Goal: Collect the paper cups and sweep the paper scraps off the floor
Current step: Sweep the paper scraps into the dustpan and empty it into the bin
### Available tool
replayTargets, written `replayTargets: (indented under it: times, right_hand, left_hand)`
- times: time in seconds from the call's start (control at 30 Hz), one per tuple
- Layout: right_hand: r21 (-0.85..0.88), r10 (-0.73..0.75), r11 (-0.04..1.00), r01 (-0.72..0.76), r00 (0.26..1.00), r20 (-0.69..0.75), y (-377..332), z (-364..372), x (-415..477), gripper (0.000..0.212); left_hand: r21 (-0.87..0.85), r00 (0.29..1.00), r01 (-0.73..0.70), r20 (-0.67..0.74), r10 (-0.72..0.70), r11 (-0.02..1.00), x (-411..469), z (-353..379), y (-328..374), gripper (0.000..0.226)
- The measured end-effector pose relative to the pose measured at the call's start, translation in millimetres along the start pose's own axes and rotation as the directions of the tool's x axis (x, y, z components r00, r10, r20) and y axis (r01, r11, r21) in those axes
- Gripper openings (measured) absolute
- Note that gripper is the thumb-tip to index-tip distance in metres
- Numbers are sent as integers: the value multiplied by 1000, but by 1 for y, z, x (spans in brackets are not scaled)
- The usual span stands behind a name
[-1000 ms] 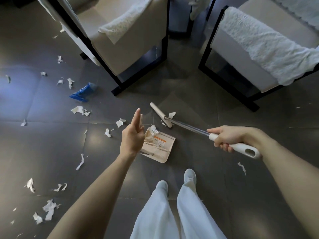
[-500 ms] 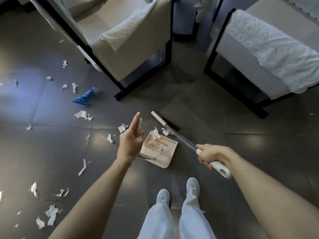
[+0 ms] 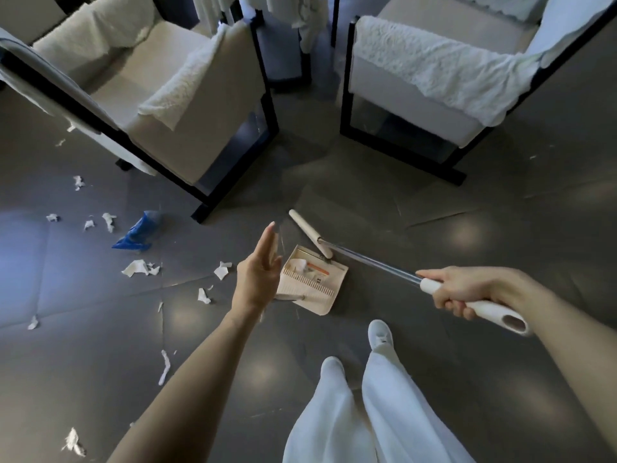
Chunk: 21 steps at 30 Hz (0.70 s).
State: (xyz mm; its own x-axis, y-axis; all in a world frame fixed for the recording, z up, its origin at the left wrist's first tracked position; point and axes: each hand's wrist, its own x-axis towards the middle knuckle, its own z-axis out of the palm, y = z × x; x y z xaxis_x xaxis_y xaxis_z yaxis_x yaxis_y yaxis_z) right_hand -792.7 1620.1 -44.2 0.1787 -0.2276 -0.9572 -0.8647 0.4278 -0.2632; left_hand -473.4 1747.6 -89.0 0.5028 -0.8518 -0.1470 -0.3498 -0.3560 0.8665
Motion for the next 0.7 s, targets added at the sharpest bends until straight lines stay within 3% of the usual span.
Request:
replayTargets:
  times: [0.3,0.57,0.7]
  right_hand:
    - [351,48,936,29,977,-209,112,1,-41,77]
    - [662,175,743,101,925,-338,229,-22,-65,74]
    - [720,212,683,122,910,-356,276,-49,-66,76]
  left_hand:
    - [128,937,-212,309,164,969,-20,80,46,66]
    - [152,836,-333,503,217,930,-57,196,102,65]
    - [160,811,-372,535,236,914,-77,258,129,68]
